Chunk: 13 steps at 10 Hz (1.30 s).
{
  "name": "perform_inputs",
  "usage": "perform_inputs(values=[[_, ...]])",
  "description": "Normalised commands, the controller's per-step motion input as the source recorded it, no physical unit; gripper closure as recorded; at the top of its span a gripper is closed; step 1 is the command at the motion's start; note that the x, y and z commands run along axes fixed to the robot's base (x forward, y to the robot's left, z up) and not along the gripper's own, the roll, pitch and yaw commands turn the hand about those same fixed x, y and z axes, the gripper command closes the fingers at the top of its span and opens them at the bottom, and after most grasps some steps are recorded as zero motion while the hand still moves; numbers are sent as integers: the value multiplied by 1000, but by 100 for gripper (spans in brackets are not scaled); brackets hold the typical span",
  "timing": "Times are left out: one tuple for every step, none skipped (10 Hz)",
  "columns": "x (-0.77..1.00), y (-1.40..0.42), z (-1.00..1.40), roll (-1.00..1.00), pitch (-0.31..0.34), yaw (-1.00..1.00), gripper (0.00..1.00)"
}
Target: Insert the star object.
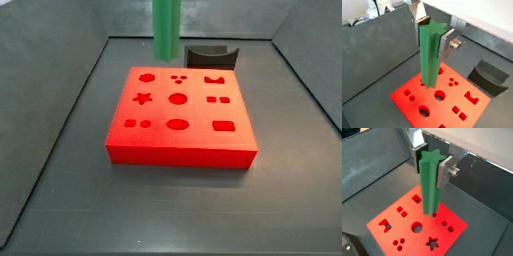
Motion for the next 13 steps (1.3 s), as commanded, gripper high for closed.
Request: perform_inputs(values=[[0, 0, 0, -13, 0, 0, 100], [37, 171, -54, -10, 26, 0, 100], [66, 577, -246, -130, 47, -83, 100], [20, 634, -357, -121, 106, -300, 100], [-3, 706, -317, -113, 63, -229, 100], [0, 226, -323, -69, 0, 37, 100], [154, -109, -300, 0, 0, 149, 100], [323, -303, -234, 13, 0, -197, 100], [109, -83, -303, 0, -21, -774, 100], [-20, 69, -317, 0, -11, -949, 100], [-226, 49, -314, 0, 0, -937, 100], [-280, 6, -329, -6, -10, -911, 100], [-277, 0, -303, -163, -94, -774, 100]])
